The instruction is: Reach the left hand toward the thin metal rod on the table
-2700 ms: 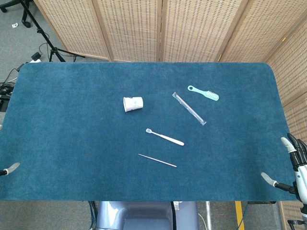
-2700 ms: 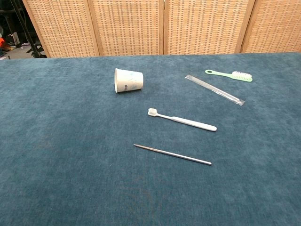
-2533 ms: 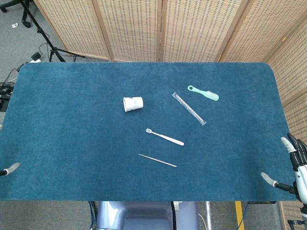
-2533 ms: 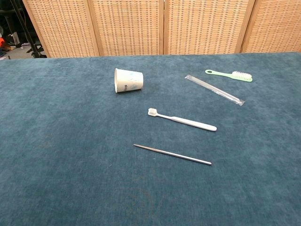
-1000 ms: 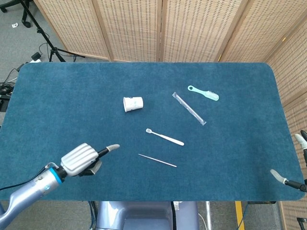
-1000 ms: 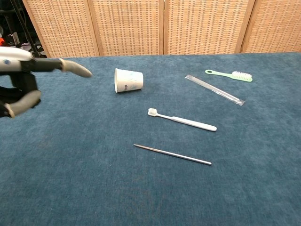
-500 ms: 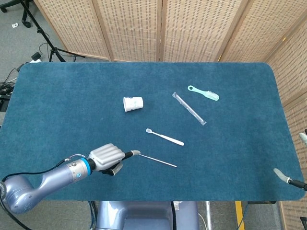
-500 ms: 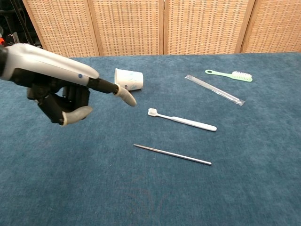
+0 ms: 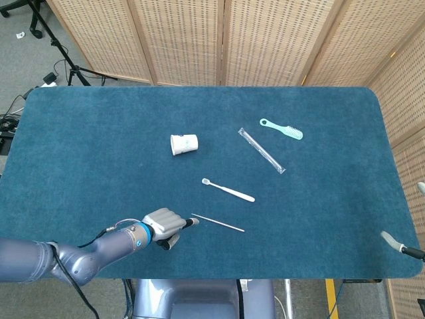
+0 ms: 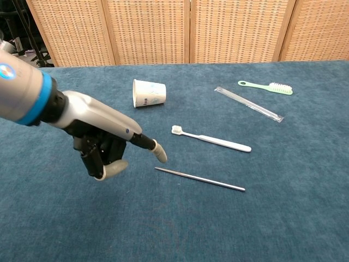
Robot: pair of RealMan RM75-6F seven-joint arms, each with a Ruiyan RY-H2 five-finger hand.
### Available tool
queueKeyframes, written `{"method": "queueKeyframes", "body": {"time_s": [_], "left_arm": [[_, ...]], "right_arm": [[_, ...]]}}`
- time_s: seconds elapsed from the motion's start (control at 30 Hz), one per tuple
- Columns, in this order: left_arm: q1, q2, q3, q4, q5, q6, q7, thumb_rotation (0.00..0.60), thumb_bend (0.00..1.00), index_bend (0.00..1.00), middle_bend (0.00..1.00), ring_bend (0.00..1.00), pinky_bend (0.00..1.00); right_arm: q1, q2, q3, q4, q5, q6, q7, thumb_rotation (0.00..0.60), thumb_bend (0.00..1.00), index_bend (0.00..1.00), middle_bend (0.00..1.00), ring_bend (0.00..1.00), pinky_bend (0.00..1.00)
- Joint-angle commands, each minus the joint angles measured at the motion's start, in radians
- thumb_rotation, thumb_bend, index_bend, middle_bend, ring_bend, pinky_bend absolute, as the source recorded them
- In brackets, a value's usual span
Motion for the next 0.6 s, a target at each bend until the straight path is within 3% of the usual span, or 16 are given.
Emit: {"method": "queueKeyframes", "body": {"time_s": [0.03,0.23,0.6], "left_arm": [[-0.048,-0.064,0.039,0.02,-0.058,0.058,0.027,0.6,0.96,0.05,1.0,1.0,1.0],[-0.032,-0.139,0.039,0.061,-0.067,0.127,0.028,0.6,0.96,0.05,1.0,1.0,1.0],[-0.016,-0.205,0.008,0.119,-0.075,0.134,0.01,0.6,0.95,0.05,1.0,1.0,1.0]], "right_arm": [[0.002,0.0,0.0,0.002,0.001,-0.004,0.002,0.6,0.0,0.0,0.0,0.0,0.0],[0.002,0.0,0.0,0.002,0.0,-0.006,0.003,0.6,0.0,0.0,0.0,0.0,0.0],[0.003,0.002,0.002,0.003,0.004,-0.013,0.008,0.6,0.0,0.0,0.0,0.0,0.0]]}}
